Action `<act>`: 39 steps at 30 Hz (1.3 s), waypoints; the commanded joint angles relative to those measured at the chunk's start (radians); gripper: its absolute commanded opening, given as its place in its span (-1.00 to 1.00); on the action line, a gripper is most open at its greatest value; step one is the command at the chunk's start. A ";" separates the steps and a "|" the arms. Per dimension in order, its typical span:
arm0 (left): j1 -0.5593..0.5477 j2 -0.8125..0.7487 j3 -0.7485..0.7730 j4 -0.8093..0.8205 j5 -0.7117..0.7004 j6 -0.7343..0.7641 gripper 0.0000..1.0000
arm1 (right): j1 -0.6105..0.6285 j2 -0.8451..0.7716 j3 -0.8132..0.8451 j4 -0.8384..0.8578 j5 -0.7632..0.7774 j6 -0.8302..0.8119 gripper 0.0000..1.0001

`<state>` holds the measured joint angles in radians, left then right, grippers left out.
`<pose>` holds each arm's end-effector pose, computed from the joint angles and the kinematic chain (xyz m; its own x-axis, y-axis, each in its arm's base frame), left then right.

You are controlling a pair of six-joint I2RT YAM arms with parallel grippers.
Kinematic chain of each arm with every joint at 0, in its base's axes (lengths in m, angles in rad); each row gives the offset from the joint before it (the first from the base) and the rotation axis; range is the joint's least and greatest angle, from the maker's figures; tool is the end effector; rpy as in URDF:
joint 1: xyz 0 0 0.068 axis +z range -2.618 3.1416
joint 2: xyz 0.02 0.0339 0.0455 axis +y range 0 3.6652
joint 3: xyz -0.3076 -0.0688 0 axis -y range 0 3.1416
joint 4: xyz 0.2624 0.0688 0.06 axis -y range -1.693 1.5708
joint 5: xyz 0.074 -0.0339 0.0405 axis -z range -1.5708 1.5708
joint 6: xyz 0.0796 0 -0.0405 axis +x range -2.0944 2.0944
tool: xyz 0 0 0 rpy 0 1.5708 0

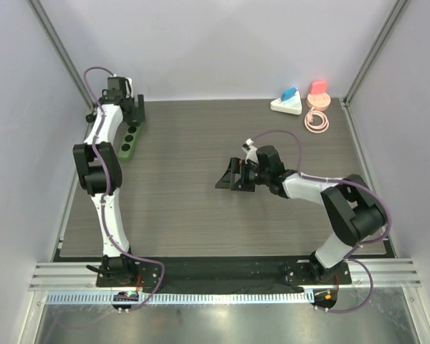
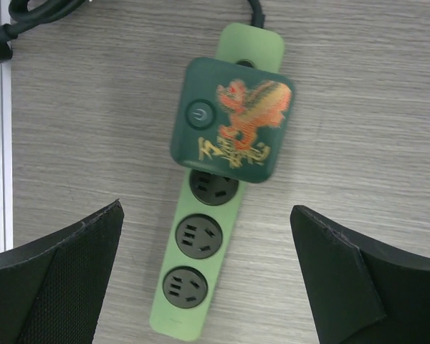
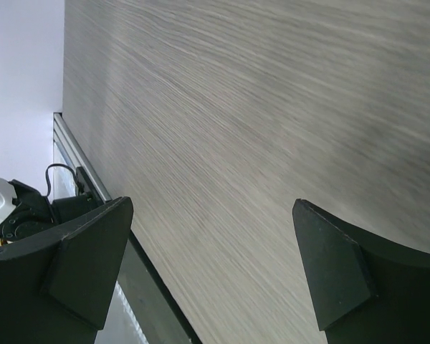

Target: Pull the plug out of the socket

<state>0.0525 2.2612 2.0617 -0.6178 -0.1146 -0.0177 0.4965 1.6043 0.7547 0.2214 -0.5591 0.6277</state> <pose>0.5884 0.0400 0.2458 -0.7259 -0.0558 -0.6856 -0.1431 0.9871 0.0713 0.2991 0.2101 0.1803 -0.8770 0.0911 -0.4718 -0.3288 0.6022 0.7275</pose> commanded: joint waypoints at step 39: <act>-0.028 0.195 0.178 0.082 0.184 -0.034 -0.07 | 0.270 1.091 1.498 0.162 0.192 0.262 0.86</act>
<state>0.0498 2.4264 2.2108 -0.5591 0.0246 -0.0658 0.7357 2.6389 2.0716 0.4088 -0.4023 0.9028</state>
